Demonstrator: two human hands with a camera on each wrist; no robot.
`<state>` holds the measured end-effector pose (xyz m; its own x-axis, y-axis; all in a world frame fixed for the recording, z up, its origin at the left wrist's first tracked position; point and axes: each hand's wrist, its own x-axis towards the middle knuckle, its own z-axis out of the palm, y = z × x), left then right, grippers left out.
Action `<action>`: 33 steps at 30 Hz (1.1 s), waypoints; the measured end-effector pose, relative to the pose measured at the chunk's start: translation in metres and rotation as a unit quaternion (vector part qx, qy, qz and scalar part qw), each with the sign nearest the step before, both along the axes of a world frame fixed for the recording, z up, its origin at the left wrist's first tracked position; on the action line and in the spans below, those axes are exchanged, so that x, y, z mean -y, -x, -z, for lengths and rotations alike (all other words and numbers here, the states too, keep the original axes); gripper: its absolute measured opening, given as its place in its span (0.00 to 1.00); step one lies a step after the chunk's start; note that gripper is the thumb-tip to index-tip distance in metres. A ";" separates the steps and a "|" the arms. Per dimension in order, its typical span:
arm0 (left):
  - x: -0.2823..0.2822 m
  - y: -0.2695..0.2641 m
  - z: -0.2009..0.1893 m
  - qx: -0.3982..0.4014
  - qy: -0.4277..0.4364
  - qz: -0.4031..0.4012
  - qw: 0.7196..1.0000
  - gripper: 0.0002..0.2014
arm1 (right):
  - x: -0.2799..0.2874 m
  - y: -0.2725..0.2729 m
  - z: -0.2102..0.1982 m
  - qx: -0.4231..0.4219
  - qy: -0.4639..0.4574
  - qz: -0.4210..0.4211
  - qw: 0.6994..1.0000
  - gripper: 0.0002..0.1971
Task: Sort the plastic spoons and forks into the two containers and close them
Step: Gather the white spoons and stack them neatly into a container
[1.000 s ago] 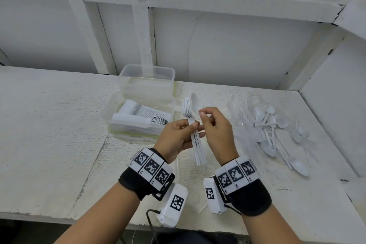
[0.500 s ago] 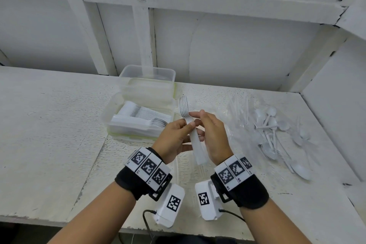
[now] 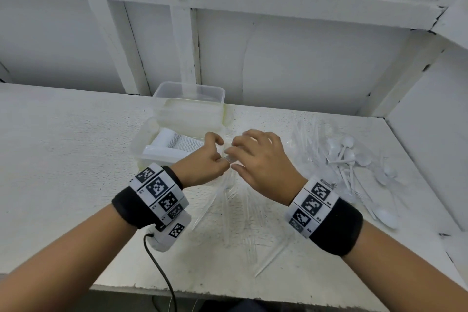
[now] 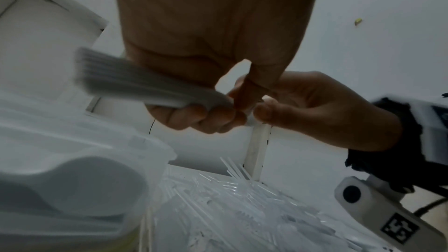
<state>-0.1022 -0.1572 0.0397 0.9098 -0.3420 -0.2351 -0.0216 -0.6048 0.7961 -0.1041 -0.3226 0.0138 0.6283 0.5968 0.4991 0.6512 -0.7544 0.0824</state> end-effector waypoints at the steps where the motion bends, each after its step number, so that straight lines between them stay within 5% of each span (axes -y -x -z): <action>1: -0.001 0.000 -0.001 0.002 0.003 0.003 1.000 0.15 | 0.000 -0.001 0.000 0.004 0.020 -0.013 1.000 0.15; 5: -0.008 0.000 -0.004 -0.010 0.002 0.022 1.000 0.16 | -0.006 -0.009 0.001 0.024 0.055 -0.053 0.997 0.03; 13: -0.052 -0.022 -0.020 0.006 -0.044 0.012 0.999 0.11 | -0.038 -0.044 -0.012 0.021 0.095 -0.125 0.987 0.04; 19: -0.115 -0.066 -0.024 0.158 -0.119 -0.198 0.960 0.12 | -0.065 -0.084 -0.016 -0.138 0.060 -0.072 0.986 0.13; 23: -0.148 -0.086 -0.010 0.024 -0.172 -0.274 0.946 0.13 | -0.086 -0.100 -0.013 -0.234 0.117 -0.003 0.965 0.16; 27: -0.149 -0.085 0.006 -0.103 -0.077 -0.297 0.946 0.08 | -0.107 -0.106 -0.004 -0.294 0.119 0.021 0.948 0.15; 33: -0.152 -0.083 0.021 -0.088 -0.048 -0.295 0.950 0.10 | -0.118 -0.109 0.011 -0.398 0.073 0.031 0.914 0.13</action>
<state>-0.0191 -0.0054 0.0189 0.8806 0.2452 -0.4056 0.4715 -0.5402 0.6971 0.0053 -0.2042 0.0033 0.7926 0.5713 -0.2129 0.5049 -0.8108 -0.2961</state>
